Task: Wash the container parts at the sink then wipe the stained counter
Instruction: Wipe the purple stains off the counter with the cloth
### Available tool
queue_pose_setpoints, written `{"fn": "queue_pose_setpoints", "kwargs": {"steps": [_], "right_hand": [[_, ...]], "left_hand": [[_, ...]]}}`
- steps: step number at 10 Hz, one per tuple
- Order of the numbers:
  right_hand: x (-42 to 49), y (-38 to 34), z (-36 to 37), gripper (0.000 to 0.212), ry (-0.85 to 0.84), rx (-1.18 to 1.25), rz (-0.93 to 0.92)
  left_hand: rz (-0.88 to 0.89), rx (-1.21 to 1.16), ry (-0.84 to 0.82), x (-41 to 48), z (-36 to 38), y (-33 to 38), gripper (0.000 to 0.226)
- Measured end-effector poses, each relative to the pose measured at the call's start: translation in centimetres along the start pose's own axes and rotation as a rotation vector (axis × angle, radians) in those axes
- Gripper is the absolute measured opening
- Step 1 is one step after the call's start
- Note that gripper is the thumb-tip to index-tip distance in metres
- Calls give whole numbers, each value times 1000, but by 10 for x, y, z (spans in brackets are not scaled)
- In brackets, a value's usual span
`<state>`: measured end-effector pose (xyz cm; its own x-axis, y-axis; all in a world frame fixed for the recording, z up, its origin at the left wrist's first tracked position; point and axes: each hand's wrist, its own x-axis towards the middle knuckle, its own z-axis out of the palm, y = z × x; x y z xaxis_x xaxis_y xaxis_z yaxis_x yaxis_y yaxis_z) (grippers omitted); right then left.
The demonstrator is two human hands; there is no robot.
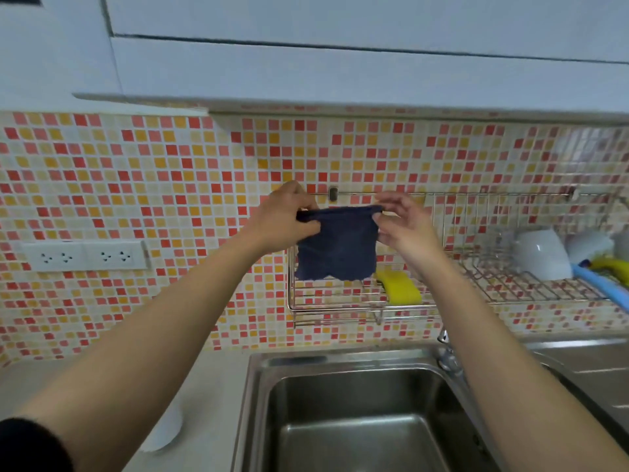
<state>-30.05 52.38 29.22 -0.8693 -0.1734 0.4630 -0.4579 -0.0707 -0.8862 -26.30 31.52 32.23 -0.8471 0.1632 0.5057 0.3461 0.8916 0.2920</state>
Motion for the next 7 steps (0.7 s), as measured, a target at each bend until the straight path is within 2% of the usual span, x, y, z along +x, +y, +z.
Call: {"fn": "queue_pose_setpoints", "kwargs": {"steps": [1,2,3,4,5,7], "right_hand": [[13,21,-2,25,10,-26,39],[28,61,-4,23,36,-117,118],[38,84,-2,22,43,-297,176],[50,111,4,29,-31,-653,268],[53,117,6,34,-70,-741,300],[31,80,14,34,-48,-735,232]], "left_hand": [[-48,1,-74,15,16,-12,10],[-116,60,-151,30,48,-27,27],[-138,319,-225,38,74,-34,30],[-116,680,-343,42,110,-38,37],[-97,756,-294,43,120,-42,51],[20,434,-140,21,99,-40,51]]}}
